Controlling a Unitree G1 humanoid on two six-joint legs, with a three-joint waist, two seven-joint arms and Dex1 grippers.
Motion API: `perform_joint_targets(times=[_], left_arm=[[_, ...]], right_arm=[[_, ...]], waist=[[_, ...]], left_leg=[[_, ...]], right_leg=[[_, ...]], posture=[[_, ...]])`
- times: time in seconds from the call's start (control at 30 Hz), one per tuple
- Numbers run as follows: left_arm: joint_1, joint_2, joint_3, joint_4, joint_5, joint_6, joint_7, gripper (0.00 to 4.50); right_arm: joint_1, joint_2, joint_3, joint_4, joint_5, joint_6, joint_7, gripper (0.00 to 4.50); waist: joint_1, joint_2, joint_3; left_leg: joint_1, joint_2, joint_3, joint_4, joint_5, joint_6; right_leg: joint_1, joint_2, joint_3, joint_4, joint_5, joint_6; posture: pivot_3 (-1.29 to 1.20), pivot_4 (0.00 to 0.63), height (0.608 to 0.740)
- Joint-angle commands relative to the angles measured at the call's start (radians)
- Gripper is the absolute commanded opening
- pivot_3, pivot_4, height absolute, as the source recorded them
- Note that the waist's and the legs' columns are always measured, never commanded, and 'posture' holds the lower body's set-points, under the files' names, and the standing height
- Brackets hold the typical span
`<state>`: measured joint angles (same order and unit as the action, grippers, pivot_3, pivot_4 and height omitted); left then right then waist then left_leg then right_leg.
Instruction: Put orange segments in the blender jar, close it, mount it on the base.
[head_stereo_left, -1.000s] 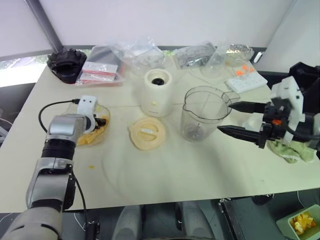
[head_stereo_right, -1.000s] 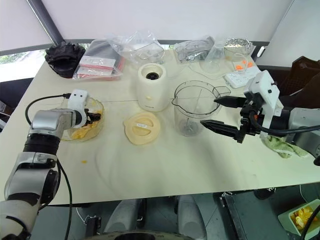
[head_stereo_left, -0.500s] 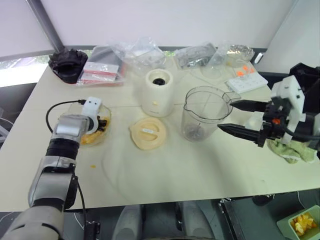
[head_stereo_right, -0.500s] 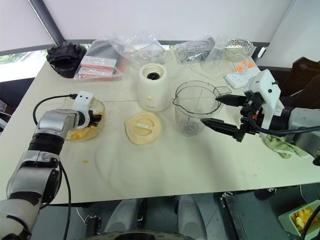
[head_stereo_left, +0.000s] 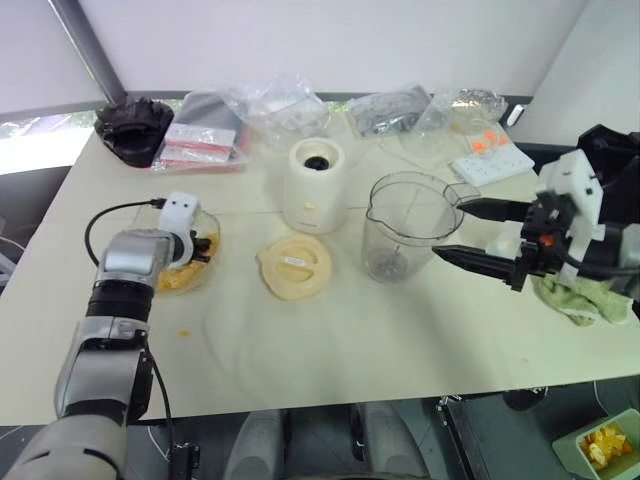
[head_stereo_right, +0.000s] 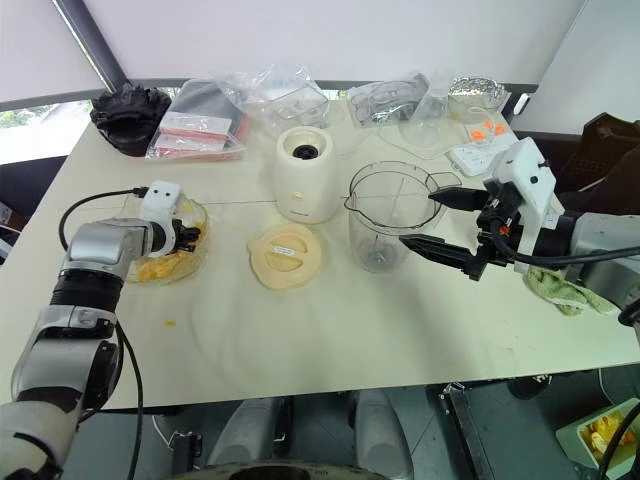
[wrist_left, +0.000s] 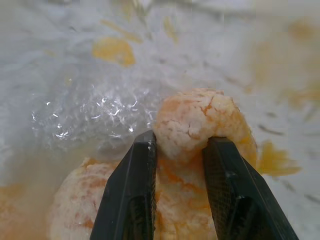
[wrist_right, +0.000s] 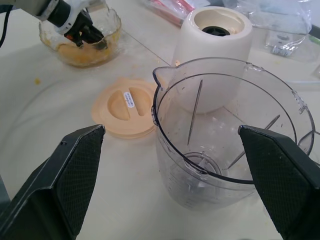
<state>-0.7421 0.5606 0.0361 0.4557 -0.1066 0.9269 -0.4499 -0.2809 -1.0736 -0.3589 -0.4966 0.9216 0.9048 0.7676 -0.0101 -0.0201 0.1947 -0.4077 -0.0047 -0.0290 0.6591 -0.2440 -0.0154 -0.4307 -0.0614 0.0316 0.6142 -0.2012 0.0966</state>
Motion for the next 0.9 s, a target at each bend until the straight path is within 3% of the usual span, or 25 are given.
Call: perform_joint_targets(times=[0.03,0.37,0.9], left_arm=[[0.005,0.015,0.033,-0.057,-0.007,0.014,0.013,0.17],[0.032,0.018,0.061,-0.126,-0.030,0.062,0.028,0.17],[0.039,0.022,0.003,-0.107,0.009,0.020,0.040,0.17]], right_arm=[[-0.031,0.001,-0.003,0.005,-0.014,-0.029,0.016,4.50],[-0.048,0.003,0.018,0.024,-0.043,-0.044,0.037,4.50],[-0.047,0.005,0.014,0.021,-0.054,-0.042,0.046,4.50]], waist=[[0.000,0.000,0.000],[0.000,0.000,0.000],[0.000,0.000,0.000]], left_leg=[[0.000,0.000,0.000,0.000,0.000,0.000],[0.000,0.000,0.000,0.000,0.000,0.000],[0.000,0.000,0.000,0.000,0.000,0.000]], right_leg=[[0.000,0.000,0.000,0.000,0.000,0.000],[0.000,0.000,0.000,0.000,0.000,0.000],[0.000,0.000,0.000,0.000,0.000,0.000]], posture=[[0.00,0.150,0.740],[0.00,0.150,0.740],[0.00,0.150,0.740]])
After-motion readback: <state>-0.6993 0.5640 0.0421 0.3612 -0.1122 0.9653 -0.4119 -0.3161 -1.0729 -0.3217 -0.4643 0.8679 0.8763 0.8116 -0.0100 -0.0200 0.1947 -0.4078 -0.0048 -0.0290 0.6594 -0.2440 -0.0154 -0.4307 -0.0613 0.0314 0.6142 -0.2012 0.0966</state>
